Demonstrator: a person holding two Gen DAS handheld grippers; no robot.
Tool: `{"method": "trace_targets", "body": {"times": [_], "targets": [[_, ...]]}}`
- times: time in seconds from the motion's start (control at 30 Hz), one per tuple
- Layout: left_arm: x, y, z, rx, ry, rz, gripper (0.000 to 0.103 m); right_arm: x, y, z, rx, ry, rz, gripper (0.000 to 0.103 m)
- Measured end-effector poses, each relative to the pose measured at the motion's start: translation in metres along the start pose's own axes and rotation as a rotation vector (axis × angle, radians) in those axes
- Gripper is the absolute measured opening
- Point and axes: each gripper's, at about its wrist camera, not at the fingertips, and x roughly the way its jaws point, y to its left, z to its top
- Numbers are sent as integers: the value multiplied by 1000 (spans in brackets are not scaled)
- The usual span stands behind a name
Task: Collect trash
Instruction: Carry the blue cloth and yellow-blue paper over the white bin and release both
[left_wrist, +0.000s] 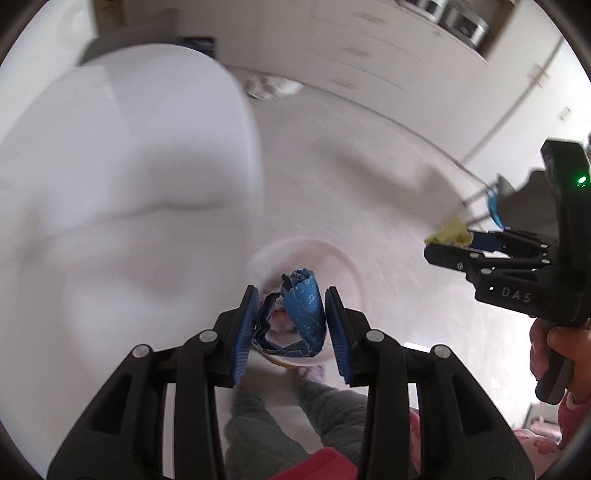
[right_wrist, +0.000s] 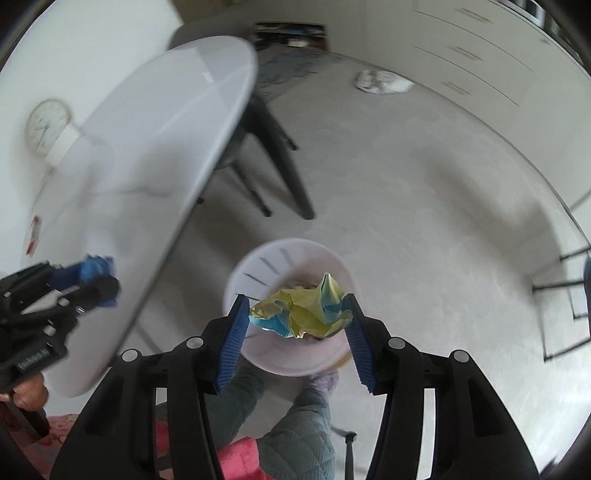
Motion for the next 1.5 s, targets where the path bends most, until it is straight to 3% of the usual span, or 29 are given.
{"method": "trace_targets", "body": {"times": [0.07,0.13,0.37,0.5,0.63,0.83,0.9,0.97,1.07,1.3,1.5], "targets": [[21,-15,1,11,33,-21,36,1,-19,-8,16,11,-8,52],[49,-30,2,16,78,-25,36,11,-10,-13,21,27,-9,53],[141,-39,-11,-15,212,7,36,24,-30,-31,-4,81,6,53],[178,-34,-22,-15,256,48,36,25,-41,-34,-24,99,2,53],[193,-38,-25,-36,267,44,36,25,-42,-35,-45,110,1,53],[192,-39,-23,-52,254,33,36,28,-40,-39,-64,118,3,53],[193,-39,-23,-50,257,30,46,28,-39,-37,-67,118,3,53],[189,-39,-22,-57,252,23,77,29,-39,-36,-69,117,2,53],[179,-40,-21,-55,218,26,89,29,-40,-34,-73,111,-6,53],[141,-47,-17,-31,174,32,91,26,-51,-24,-67,80,-29,53],[63,-47,-19,-87,51,31,95,34,-53,-13,-72,75,-13,54]]}}
